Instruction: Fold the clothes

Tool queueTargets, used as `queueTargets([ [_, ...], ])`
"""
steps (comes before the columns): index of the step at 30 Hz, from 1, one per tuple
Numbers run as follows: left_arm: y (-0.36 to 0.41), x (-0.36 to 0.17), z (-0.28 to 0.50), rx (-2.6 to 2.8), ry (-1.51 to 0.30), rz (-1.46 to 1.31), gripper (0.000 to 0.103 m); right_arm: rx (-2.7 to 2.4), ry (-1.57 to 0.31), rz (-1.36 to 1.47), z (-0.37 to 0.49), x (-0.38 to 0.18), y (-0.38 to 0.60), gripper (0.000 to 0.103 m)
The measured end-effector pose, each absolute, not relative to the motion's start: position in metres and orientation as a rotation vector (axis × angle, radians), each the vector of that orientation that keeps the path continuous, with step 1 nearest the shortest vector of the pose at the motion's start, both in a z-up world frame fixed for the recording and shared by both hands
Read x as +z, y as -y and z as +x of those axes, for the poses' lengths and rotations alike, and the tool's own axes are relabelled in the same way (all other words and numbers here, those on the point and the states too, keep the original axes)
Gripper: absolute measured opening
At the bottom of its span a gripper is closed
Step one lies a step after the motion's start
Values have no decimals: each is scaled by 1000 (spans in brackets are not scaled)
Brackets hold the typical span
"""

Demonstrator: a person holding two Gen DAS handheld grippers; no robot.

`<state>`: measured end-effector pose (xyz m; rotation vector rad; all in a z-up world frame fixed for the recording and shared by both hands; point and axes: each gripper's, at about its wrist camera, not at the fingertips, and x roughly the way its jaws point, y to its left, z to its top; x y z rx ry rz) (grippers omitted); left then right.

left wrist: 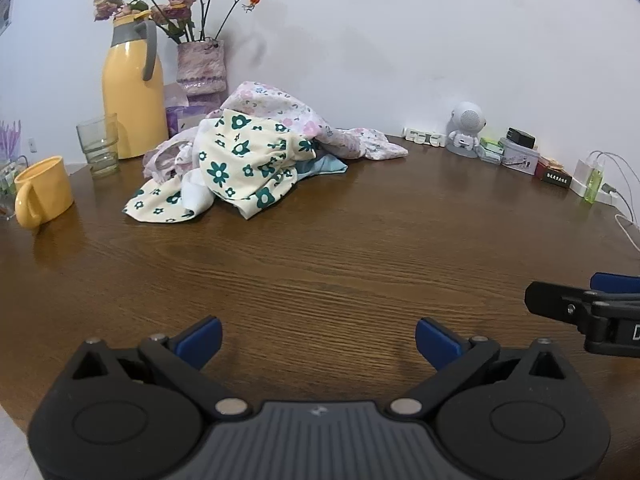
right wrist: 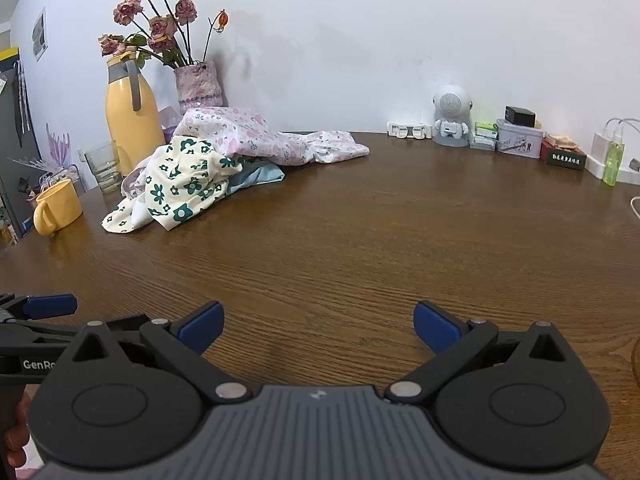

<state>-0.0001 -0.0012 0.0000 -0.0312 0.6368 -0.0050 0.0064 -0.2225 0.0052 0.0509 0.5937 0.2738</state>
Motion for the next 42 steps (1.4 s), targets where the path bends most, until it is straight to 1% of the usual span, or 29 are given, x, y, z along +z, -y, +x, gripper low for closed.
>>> queueTargets([
  [8,6,0,-1,-23,-615,-84,103,261,-602,4,10,0,214,103],
  [42,6,-4,6,-6,-636,-79,103,267,-596,3,9,0,213,103],
])
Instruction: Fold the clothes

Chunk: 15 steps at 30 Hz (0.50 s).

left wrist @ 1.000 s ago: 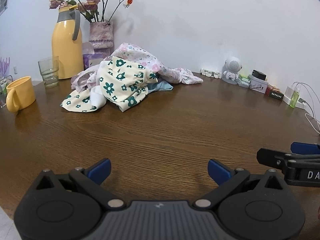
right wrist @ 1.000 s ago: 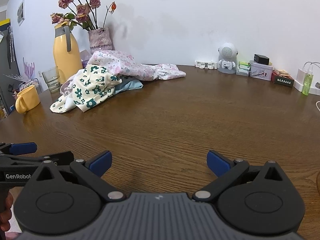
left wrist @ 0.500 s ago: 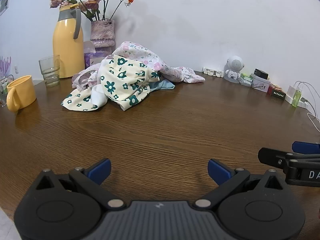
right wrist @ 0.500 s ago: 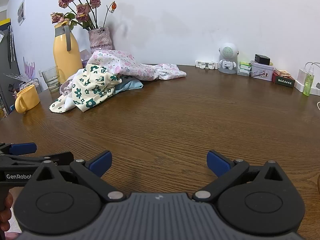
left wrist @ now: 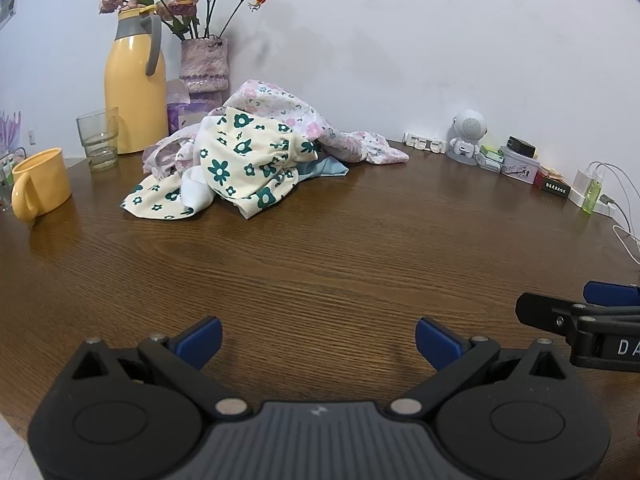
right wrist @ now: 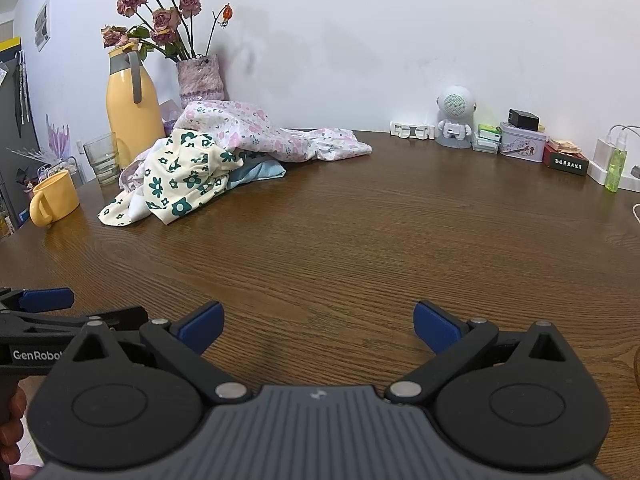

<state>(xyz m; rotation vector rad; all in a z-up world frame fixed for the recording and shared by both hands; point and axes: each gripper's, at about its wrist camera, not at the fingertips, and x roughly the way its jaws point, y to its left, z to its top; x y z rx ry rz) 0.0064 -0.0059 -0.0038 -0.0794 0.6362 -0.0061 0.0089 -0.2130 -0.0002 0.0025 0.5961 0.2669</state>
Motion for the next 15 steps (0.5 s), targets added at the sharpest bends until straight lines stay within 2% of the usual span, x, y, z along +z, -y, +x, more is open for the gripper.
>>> queueTargets([
  [15,6,-5,6,-11,-639,-77,103,266,-596,-1,8,0,212,103],
])
